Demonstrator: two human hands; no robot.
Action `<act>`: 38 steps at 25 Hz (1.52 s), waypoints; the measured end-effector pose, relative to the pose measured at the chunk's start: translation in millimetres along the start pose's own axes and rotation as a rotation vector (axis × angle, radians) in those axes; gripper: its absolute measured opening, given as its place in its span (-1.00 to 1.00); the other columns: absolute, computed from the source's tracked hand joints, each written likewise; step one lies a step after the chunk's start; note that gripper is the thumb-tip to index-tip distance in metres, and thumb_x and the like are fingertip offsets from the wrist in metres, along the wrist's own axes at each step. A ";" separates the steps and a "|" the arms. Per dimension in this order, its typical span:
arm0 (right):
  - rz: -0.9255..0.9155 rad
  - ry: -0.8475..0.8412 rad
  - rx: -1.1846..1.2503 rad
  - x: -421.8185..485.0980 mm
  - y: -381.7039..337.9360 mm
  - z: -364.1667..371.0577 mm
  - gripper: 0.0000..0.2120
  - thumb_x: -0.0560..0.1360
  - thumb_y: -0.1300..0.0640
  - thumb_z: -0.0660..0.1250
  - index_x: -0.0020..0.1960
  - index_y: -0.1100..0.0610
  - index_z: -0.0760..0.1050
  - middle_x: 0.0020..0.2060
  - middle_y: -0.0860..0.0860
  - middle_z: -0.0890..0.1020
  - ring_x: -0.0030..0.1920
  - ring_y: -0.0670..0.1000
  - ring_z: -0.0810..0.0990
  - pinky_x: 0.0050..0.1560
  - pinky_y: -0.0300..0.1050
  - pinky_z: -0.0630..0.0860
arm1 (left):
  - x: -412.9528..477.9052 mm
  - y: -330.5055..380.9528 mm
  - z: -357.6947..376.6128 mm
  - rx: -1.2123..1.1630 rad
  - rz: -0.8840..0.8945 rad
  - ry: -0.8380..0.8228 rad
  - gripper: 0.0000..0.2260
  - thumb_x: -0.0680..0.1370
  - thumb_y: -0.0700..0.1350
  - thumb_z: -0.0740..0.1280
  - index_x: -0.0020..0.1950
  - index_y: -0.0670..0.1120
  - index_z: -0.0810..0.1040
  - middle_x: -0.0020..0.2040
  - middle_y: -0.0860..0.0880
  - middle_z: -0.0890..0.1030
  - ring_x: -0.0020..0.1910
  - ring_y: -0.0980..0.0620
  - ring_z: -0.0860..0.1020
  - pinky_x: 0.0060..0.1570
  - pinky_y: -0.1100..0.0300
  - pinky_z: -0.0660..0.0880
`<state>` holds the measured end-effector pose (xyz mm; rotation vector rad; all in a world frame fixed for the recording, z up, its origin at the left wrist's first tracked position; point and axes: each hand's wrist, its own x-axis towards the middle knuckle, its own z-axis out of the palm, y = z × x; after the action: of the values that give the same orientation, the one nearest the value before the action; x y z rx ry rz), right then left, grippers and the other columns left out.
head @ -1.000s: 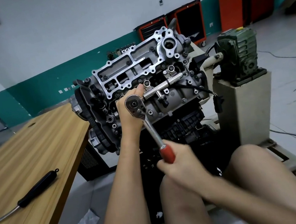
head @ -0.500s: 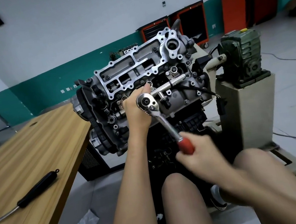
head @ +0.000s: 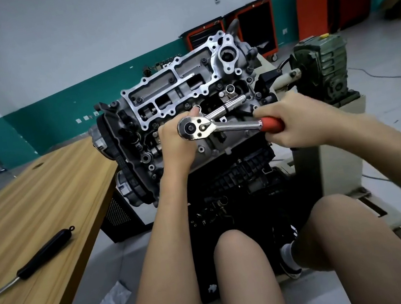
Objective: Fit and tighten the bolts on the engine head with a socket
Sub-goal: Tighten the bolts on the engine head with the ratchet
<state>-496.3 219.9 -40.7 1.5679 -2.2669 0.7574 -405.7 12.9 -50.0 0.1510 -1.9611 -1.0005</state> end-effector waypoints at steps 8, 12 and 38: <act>0.348 0.210 0.901 -48.8 -115.8 131.8 -0.78 0.31 0.24 0.30 -0.35 0.03 0.27 -0.54 -0.09 0.31 -0.49 -0.14 0.23 -0.46 -0.26 0.22 | -9.0 3.6 2.8 -0.057 0.020 0.082 -0.55 0.60 -0.13 0.25 -0.45 -0.14 0.17 -0.46 -0.05 0.19 -0.41 -0.11 0.16 -0.34 0.05 0.21; 0.288 0.129 0.801 -47.6 -100.0 114.9 -0.70 0.34 0.31 0.32 -0.38 0.02 0.26 -0.56 -0.13 0.33 -0.52 -0.14 0.26 -0.44 -0.33 0.21 | -6.5 0.0 -2.6 -0.014 -0.012 0.042 -0.55 0.60 -0.12 0.25 -0.43 -0.23 0.20 -0.44 -0.08 0.20 -0.40 -0.05 0.17 -0.32 0.09 0.19; -0.027 -0.074 -0.069 7.2 -2.7 -17.3 -0.66 0.38 0.24 0.37 -0.34 -0.11 0.30 -0.52 -0.12 0.41 -0.46 -0.09 0.45 -0.43 -0.18 0.35 | 0.4 -0.7 -0.4 0.037 0.039 0.002 -0.53 0.59 -0.13 0.26 -0.47 -0.12 0.16 -0.47 -0.10 0.21 -0.42 -0.18 0.17 -0.31 -0.05 0.23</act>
<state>-497.5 223.4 -22.1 1.6165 -2.2935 0.6166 -405.9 12.0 -50.1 0.1336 -1.9746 -0.9390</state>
